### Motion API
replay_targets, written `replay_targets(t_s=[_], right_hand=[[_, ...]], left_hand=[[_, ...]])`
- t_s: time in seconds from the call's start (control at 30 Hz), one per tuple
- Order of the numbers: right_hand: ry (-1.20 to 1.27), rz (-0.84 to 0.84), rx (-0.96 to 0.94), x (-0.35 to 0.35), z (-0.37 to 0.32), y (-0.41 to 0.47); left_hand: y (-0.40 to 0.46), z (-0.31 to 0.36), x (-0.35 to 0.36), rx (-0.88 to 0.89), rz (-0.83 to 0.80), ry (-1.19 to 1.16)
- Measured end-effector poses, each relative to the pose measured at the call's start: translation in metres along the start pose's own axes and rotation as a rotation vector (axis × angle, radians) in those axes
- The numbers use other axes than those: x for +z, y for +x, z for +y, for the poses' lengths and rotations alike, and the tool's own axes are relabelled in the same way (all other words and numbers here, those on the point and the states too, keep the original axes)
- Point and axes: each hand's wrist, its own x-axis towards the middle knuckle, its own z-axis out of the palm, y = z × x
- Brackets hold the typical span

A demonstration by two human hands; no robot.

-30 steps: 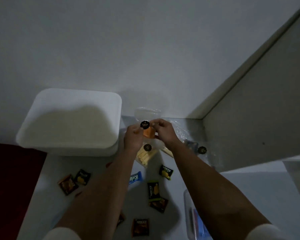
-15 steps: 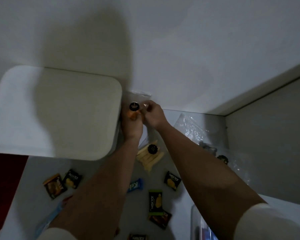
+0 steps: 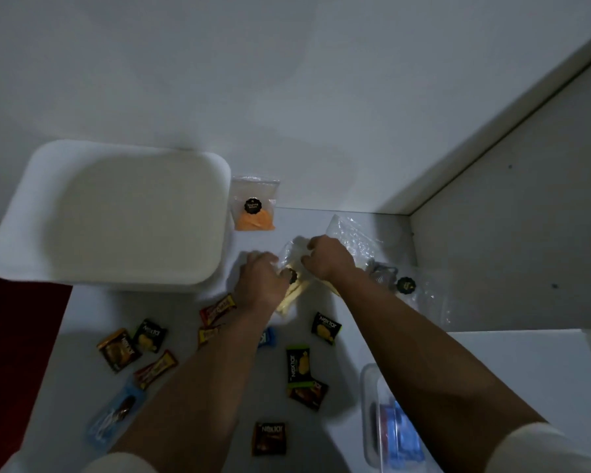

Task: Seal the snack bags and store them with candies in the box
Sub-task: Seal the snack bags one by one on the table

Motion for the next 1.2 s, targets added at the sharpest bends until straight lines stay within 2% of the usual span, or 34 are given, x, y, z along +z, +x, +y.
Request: replay_targets(t_s=[0.1,0.17,0.47,0.63,0.8,0.97,1.13,1.2], right_hand=[[-0.004,-0.002,0.009,0.009,0.001,-0.004],[-0.014,0.012,0.012,0.014,0.001,-0.004],[-0.061,0.016,0.021,0.024,0.011,-0.003],[0.008,0.038,0.067,0.021,0.021,-0.012],[0.162,0.07,0.024,0.0,0.017,-0.027],[0.386,0.087,-0.11,-0.026,-0.006,-0.064],[0.575,0.089,-0.236,-0.043,-0.032,-0.121],[0.606,0.086,-0.265,-0.046,-0.041,-0.148]], left_hand=[[-0.014,-0.018,0.012,0.104,-0.198,0.294],[-0.016,-0.024,0.016,0.147,-0.211,0.37],[-0.01,-0.031,0.018,0.257,-0.212,0.269],[-0.015,-0.032,0.025,0.305,-0.233,0.228],[-0.024,-0.024,0.013,0.229,-0.279,0.019],[-0.039,-0.003,-0.028,0.129,-0.135,-0.164],[-0.068,0.023,-0.083,-0.074,-0.239,-0.676],[-0.083,0.027,-0.097,-0.092,-0.247,-0.752]])
